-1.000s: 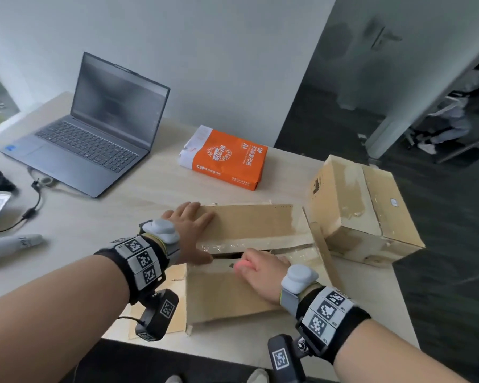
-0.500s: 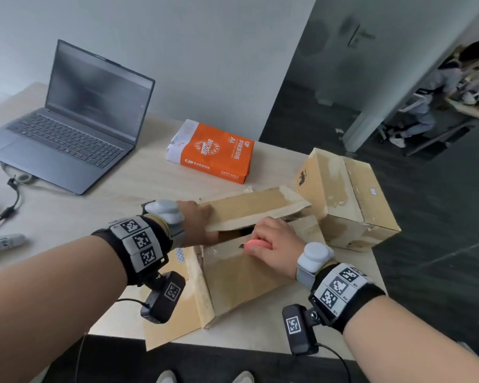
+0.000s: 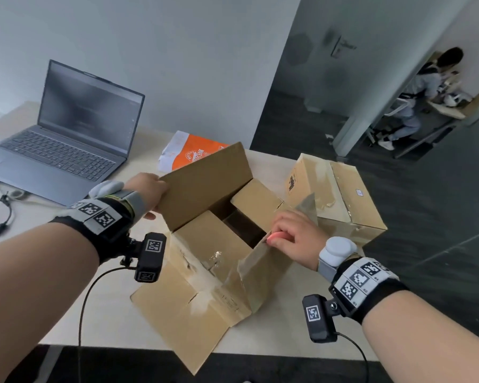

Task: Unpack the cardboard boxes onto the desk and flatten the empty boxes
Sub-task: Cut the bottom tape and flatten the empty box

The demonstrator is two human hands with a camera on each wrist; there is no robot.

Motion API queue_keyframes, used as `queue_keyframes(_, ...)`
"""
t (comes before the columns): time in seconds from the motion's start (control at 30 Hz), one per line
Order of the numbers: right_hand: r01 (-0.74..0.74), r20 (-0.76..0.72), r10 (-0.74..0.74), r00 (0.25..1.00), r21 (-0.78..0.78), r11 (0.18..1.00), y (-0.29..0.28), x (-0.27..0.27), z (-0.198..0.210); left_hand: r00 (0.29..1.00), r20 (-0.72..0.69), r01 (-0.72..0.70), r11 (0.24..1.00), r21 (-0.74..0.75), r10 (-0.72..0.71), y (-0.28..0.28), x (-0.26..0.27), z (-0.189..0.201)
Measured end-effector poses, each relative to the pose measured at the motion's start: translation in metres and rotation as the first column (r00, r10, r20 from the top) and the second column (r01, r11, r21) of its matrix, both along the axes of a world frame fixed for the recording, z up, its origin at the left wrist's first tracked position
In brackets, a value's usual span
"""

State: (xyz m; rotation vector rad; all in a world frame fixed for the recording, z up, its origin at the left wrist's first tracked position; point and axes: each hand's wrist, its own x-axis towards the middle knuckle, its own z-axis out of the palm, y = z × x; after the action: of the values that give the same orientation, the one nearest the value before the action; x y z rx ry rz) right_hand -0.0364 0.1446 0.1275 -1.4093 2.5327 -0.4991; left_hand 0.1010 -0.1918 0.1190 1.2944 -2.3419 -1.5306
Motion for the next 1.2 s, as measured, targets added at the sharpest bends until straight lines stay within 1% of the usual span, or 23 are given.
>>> queue_keyframes(0.07, 0.087, 0.103, -0.082, 0.991, -0.043, 0.995, 0.000, 0.001, 0.008, 0.999, 0.014, -0.028, 0.997, -0.070, 0.029, -0.010, 0.008, -0.014)
queue_keyframes(0.1, 0.150, 0.146, -0.141, 0.979, -0.055, 0.987, 0.001, 0.002, 0.013, 0.998, 0.058, -0.009, 0.984, -0.181, 0.020, -0.013, 0.012, -0.020)
queue_keyframes(0.13, 0.196, 0.164, -0.185, 0.969, -0.054, 0.979, 0.002, 0.002, 0.018, 0.991, 0.135, 0.063, 0.946, -0.317, -0.020, -0.016, 0.015, -0.024)
queue_keyframes(0.17, 0.217, 0.165, -0.208, 0.964, -0.041, 0.975, 0.001, 0.002, 0.022, 0.965, 0.252, 0.182, 0.873, -0.452, -0.071, -0.018, 0.018, -0.029)
queue_keyframes(0.2, 0.229, 0.150, -0.224, 0.963, -0.018, 0.973, 0.002, 0.002, 0.028, 0.915, 0.381, 0.337, 0.763, -0.551, -0.129, -0.017, 0.021, -0.032)
queue_keyframes(0.23, 0.238, 0.132, -0.237, 0.962, 0.007, 0.971, 0.003, 0.003, 0.034, 0.848, 0.496, 0.489, 0.639, -0.594, -0.188, -0.011, 0.023, -0.032)
queue_keyframes(0.27, 0.244, 0.100, -0.247, 0.964, 0.046, 0.969, 0.003, 0.002, 0.039, 0.784, 0.576, 0.593, 0.553, -0.585, -0.231, -0.004, 0.025, -0.032)
queue_keyframes(0.3, 0.252, 0.050, -0.257, 0.965, 0.095, 0.963, 0.003, 0.003, 0.044, 0.730, 0.627, 0.663, 0.504, -0.554, -0.271, 0.004, 0.023, -0.033)
queue_keyframes(0.33, 0.262, 0.002, -0.266, 0.964, 0.166, 0.951, 0.004, 0.004, 0.049, 0.699, 0.650, 0.694, 0.505, -0.513, -0.299, 0.014, 0.018, -0.032)
queue_keyframes(0.37, 0.276, -0.030, -0.278, 0.960, 0.247, 0.929, 0.006, 0.002, 0.051, 0.690, 0.643, 0.700, 0.534, -0.474, -0.333, 0.023, 0.012, -0.034)
queue_keyframes(0.43, 0.308, -0.016, -0.330, 0.944, 0.401, 0.863, 0.013, 0.000, 0.046, 0.710, 0.585, 0.673, 0.624, -0.397, -0.392, 0.041, 0.001, -0.042)
queue_keyframes(0.5, 0.303, -0.013, -0.342, 0.940, 0.496, 0.814, 0.022, 0.000, 0.029, 0.739, 0.527, 0.633, 0.701, -0.330, -0.420, 0.052, -0.004, -0.055)
queue_keyframes(0.57, 0.309, 0.020, -0.379, 0.925, 0.542, 0.781, 0.035, 0.007, 0.011, 0.739, 0.524, 0.628, 0.716, -0.305, -0.425, 0.059, -0.006, -0.067)
queue_keyframes(0.63, 0.341, 0.126, -0.459, 0.880, 0.506, 0.793, 0.047, 0.016, -0.009, 0.737, 0.526, 0.633, 0.707, -0.315, -0.425, 0.061, -0.009, -0.076)
queue_keyframes(0.73, 0.410, 0.277, -0.515, 0.811, 0.359, 0.838, 0.055, 0.025, -0.031, 0.787, 0.466, 0.579, 0.745, -0.331, -0.405, 0.064, -0.010, -0.082)
queue_keyframes(0.77, 0.440, 0.304, -0.524, 0.795, 0.305, 0.844, 0.057, 0.027, -0.037, 0.799, 0.448, 0.568, 0.749, -0.341, -0.402, 0.065, -0.011, -0.084)
queue_keyframes(0.83, 0.498, 0.285, -0.546, 0.788, 0.227, 0.837, 0.055, 0.031, -0.045, 0.815, 0.434, 0.550, 0.748, -0.372, -0.384, 0.068, -0.013, -0.087)
queue_keyframes(0.9, 0.539, 0.251, -0.552, 0.795, 0.125, 0.833, 0.053, 0.037, -0.045, 0.821, 0.426, 0.558, 0.691, -0.459, -0.380, 0.074, -0.015, -0.087)
queue_keyframes(0.97, 0.538, 0.253, -0.526, 0.812, 0.028, 0.843, 0.051, 0.042, -0.043, 0.809, 0.418, 0.588, 0.560, -0.584, -0.413, 0.086, -0.016, -0.077)
queue_keyframes(1.03, 0.538, 0.289, -0.511, 0.810, -0.018, 0.843, 0.051, 0.046, -0.040, 0.734, 0.466, 0.670, 0.413, -0.617, -0.493, 0.103, -0.014, -0.063)
queue_keyframes(1.1, 0.587, 0.353, -0.529, 0.772, -0.078, 0.806, 0.055, 0.048, -0.040, 0.617, 0.535, 0.768, 0.294, -0.569, -0.577, 0.121, -0.013, -0.056)
queue_keyframes(1.13, 0.628, 0.394, -0.548, 0.738, -0.105, 0.771, 0.057, 0.047, -0.042, 0.568, 0.557, 0.806, 0.271, -0.526, -0.606, 0.129, -0.011, -0.055)
queue_keyframes(1.2, 0.716, 0.479, -0.594, 0.646, -0.112, 0.689, 0.066, 0.043, -0.048, 0.501, 0.573, 0.849, 0.239, -0.472, -0.648, 0.141, -0.013, -0.055)
